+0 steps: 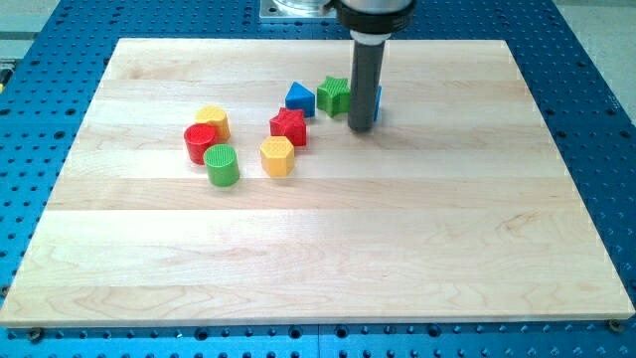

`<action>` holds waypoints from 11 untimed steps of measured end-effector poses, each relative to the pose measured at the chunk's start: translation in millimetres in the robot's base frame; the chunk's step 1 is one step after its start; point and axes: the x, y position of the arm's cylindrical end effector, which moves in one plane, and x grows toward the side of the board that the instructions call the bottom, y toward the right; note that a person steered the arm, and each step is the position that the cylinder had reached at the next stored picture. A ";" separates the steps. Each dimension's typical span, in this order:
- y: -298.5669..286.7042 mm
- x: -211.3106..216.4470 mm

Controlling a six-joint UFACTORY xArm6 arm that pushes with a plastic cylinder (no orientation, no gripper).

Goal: Push the triangle into the cube

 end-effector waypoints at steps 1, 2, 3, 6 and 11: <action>2.9 -23.0; -8.8 17.1; -38.8 36.8; -109.2 4.8; -85.7 -83.2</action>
